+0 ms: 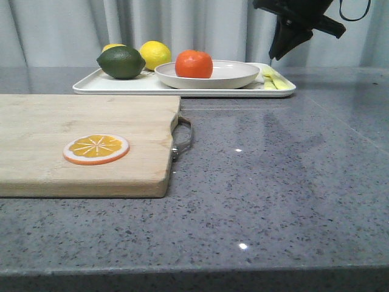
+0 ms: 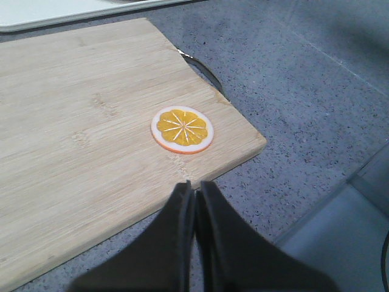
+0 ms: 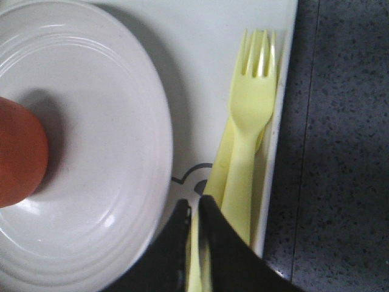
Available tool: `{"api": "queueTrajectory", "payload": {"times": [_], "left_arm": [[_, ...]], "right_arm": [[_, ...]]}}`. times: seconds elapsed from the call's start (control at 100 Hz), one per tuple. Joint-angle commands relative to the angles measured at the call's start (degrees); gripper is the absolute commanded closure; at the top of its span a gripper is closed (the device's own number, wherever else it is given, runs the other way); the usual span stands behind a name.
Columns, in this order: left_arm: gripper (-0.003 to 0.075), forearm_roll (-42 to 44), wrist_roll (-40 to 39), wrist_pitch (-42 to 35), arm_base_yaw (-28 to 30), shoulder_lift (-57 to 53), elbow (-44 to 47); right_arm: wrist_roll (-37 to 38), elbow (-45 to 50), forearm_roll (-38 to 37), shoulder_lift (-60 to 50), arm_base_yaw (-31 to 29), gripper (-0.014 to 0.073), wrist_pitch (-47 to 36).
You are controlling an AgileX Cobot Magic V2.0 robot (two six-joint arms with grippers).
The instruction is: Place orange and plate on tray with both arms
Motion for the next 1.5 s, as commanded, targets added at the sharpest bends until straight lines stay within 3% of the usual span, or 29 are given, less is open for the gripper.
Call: {"api": "queueTrajectory", "payload": {"times": [0.0, 0.53, 1.06, 1.49], "left_arm": [[0.0739, -0.7, -0.4, -3.5, 0.0, 0.3, -1.7], [0.0739, -0.7, -0.4, -3.5, 0.0, 0.3, -1.7], [0.0739, -0.7, -0.4, -3.5, 0.0, 0.3, -1.7], [0.0739, -0.8, -0.4, -3.5, 0.0, 0.3, -1.7]], "right_arm": [[-0.5, -1.9, 0.6, -6.0, -0.1, 0.067, 4.8], [-0.5, 0.7, -0.1, -17.0, -0.1, 0.0658, 5.3], [-5.3, 24.7, -2.8, -37.5, -0.1, 0.0658, 3.5], [-7.8, 44.0, -3.9, -55.2, -0.1, 0.0658, -8.3]]}}
